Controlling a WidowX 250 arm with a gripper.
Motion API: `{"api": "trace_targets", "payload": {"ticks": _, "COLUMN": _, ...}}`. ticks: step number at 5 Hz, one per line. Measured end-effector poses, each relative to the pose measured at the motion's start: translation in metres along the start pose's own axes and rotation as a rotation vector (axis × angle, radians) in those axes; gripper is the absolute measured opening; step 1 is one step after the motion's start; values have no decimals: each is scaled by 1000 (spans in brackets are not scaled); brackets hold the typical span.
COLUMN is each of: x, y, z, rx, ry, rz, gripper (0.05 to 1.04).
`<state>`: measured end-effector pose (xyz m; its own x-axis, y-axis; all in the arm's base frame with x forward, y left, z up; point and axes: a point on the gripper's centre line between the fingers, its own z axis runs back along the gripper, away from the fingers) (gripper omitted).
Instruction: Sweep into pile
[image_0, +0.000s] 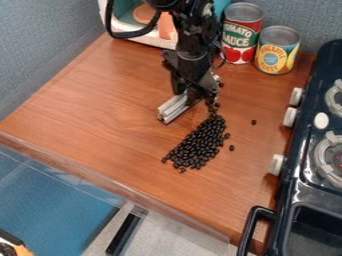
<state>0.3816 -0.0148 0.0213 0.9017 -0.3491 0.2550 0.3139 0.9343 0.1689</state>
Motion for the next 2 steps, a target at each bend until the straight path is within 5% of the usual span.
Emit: {"api": "trace_targets", "payload": {"ticks": 2, "x": -3, "y": -9, "z": 6, "rx": -20, "ry": 1, "rz": 0, "gripper": 343}}
